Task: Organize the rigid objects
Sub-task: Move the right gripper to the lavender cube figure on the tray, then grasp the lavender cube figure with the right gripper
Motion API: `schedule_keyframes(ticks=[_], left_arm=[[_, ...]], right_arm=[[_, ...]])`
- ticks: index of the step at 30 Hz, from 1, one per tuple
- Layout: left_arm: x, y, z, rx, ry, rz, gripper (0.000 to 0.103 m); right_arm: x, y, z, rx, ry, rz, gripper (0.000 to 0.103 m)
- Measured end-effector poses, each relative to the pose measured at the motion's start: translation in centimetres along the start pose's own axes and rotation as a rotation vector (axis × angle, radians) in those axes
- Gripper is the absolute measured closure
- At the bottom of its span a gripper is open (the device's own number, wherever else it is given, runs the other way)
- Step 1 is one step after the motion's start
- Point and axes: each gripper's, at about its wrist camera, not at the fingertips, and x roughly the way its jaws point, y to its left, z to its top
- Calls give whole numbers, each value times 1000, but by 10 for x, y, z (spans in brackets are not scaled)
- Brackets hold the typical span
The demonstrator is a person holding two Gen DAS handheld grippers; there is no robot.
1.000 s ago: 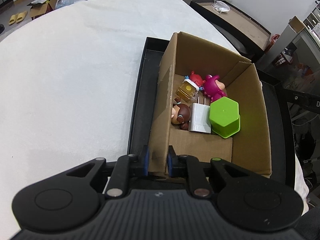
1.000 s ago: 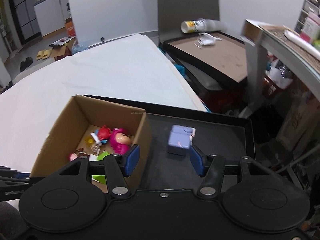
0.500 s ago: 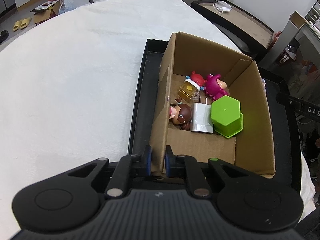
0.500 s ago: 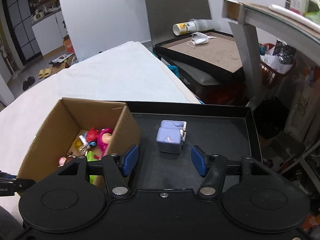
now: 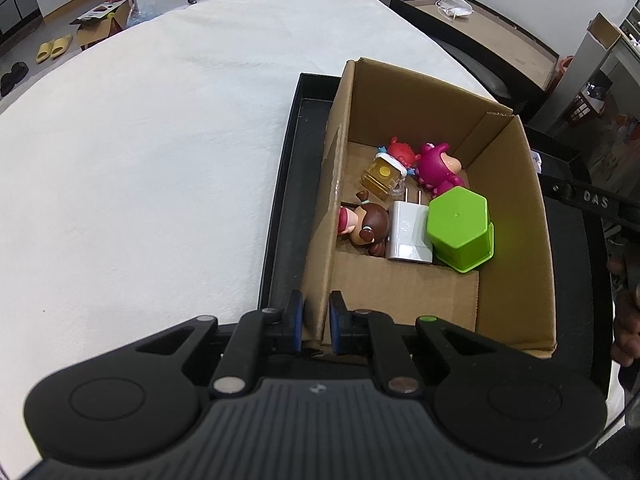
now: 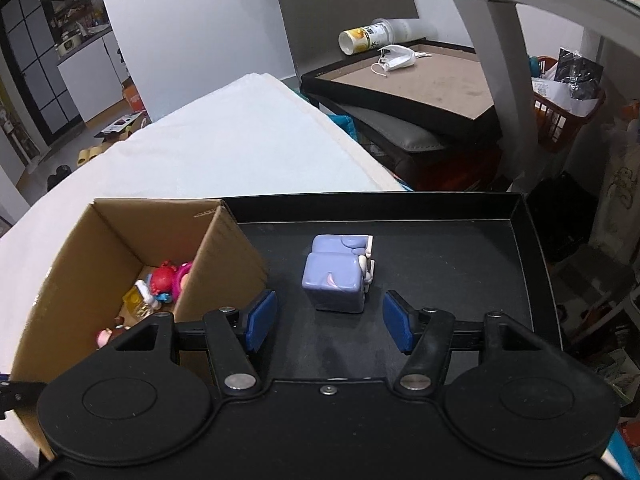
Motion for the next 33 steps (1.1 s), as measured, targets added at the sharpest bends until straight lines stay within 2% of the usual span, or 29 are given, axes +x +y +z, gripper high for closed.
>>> schedule_keyframes(ticks=[9, 15, 22, 25, 28, 33], left_arm=[[2, -3, 2, 6, 14, 18, 91], [3, -4, 4, 2, 22, 25, 91], [4, -4, 4, 3, 29, 25, 91], [5, -2, 3, 2, 28, 23, 91], [5, -1, 2, -4, 26, 15, 91], [5, 3, 3, -17, 29, 2, 91]], right_arm=[[23, -8, 9, 63, 22, 34, 44], [37, -9, 11, 44, 26, -21, 44], [45, -7, 10, 26, 33, -24, 45], [46, -6, 8, 16, 39, -27, 56], [41, -1, 5, -37, 31, -75, 58], [33, -4, -2, -28, 53, -93, 58]])
